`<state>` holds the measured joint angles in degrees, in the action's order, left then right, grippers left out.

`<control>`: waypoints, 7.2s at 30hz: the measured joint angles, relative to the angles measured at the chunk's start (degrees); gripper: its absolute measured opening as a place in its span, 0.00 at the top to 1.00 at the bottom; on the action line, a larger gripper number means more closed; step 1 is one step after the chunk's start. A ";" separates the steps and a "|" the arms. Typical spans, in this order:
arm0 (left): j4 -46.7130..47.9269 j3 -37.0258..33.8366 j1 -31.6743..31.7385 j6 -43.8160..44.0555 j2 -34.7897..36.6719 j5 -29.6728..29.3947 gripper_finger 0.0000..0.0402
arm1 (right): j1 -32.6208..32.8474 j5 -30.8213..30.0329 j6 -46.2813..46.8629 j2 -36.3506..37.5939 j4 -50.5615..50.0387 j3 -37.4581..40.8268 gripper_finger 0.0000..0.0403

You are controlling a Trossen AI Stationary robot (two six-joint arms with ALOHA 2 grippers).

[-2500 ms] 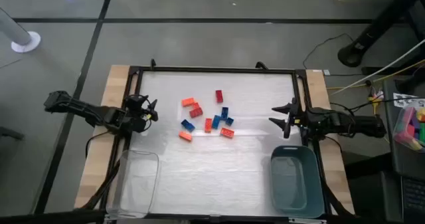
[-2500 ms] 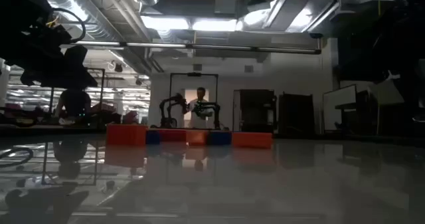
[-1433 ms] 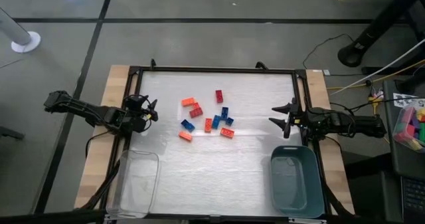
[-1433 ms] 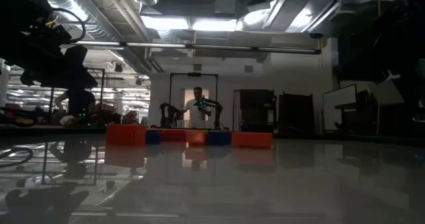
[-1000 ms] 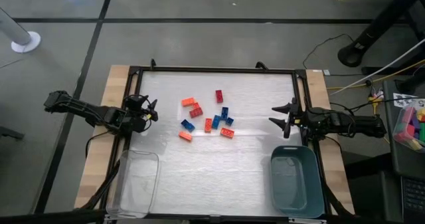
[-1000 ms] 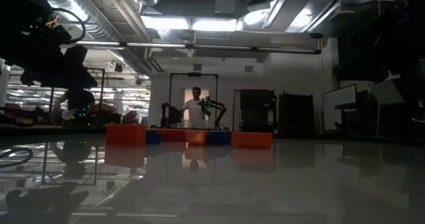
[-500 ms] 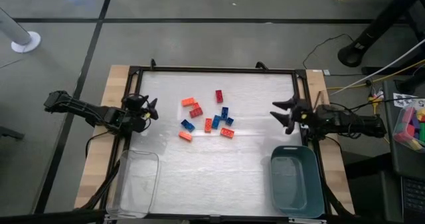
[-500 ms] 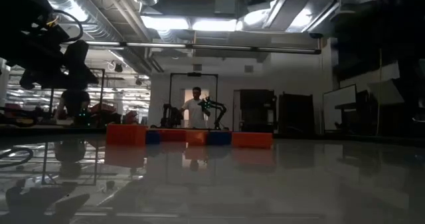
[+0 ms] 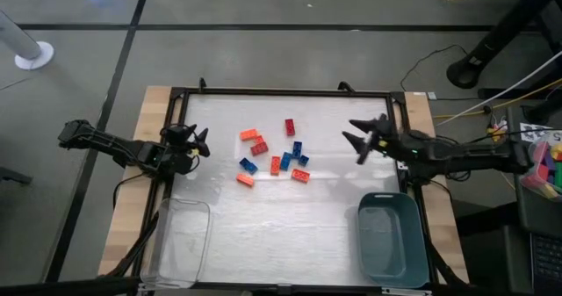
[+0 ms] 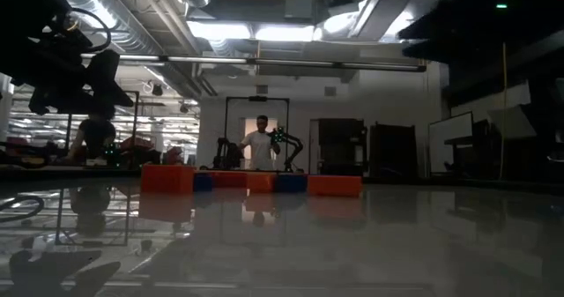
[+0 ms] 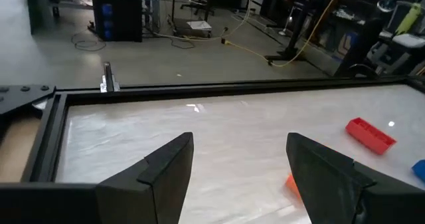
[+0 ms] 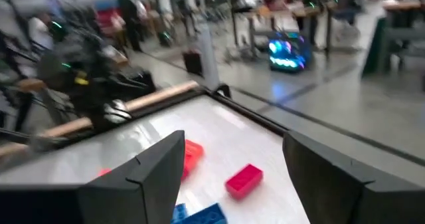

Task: Sort blocks by size
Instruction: Put the large red game piece into the blue bin, then put the large orange game piece into the blue bin

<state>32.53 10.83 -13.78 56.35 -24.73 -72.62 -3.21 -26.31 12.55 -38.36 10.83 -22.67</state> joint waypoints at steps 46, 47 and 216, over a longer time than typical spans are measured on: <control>-0.15 0.15 0.00 1.73 0.01 7.92 0.43 | -15.19 7.46 16.42 -74.87 -14.94 -46.98 0.37; -0.15 0.15 0.00 1.73 0.02 7.92 0.43 | -15.18 7.48 16.41 -75.26 -14.53 -46.98 0.37; -32.50 24.59 40.96 -57.95 -65.33 65.88 0.68 | 20.07 26.87 7.69 -44.16 -82.64 -63.12 0.33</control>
<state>0.03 35.42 27.18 -1.59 -90.06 -6.74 16.86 0.56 20.25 -82.52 -71.81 -85.79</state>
